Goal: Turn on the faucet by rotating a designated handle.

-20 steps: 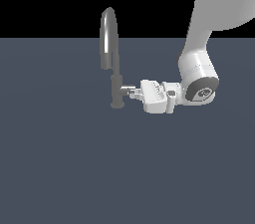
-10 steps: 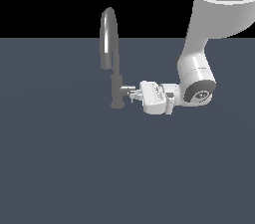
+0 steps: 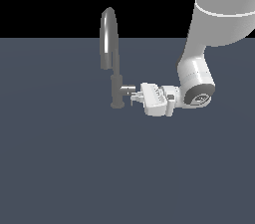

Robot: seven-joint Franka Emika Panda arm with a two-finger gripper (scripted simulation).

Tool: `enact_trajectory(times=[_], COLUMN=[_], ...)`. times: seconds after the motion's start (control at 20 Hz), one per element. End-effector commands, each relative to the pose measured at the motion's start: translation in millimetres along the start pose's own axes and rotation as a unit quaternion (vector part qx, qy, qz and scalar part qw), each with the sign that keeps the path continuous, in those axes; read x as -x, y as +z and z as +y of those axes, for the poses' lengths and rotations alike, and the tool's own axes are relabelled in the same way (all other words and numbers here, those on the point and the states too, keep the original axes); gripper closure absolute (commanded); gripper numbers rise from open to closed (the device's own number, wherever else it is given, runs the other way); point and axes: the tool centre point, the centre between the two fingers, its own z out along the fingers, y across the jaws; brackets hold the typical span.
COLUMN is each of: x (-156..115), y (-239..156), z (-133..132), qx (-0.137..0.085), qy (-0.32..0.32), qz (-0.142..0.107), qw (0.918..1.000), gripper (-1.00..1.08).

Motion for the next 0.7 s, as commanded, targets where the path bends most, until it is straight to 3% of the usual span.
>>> enact_trajectory(times=[0.0, 0.65], x=[-14, -51], y=[1, 3], z=[-6, -16], qx=[-0.007, -0.011], qy=[0.004, 0.023], qz=[0.006, 0.010], qw=[0.9999, 0.9996], gripper=[1.08, 1.08])
